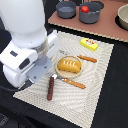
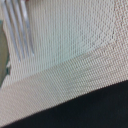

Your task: Interact with the objects in diverse but meaningful ways.

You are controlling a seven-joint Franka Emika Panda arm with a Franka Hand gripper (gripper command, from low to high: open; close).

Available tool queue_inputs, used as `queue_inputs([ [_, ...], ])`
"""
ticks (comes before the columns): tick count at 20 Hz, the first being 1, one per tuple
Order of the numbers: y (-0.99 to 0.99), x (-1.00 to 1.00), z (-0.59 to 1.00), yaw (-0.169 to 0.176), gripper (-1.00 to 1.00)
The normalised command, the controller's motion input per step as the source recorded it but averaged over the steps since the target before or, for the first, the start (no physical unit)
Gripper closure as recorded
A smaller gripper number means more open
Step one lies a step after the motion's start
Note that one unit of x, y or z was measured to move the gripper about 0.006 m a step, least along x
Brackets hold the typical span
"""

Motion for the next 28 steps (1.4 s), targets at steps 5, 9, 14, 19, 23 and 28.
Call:
queue_inputs([
  [5, 0.0, 0.71, 0.24, -0.157, -1.0],
  [9, -0.02, 0.62, 0.07, -0.131, -1.0],
  [14, -0.11, 0.33, -0.13, -0.068, -1.0],
  [19, -0.15, 0.22, -0.21, -0.027, -1.0],
  [23, -0.15, 0.2, -0.25, -0.001, -1.0],
  [28, -0.13, 0.2, -0.28, 0.0, -1.0],
])
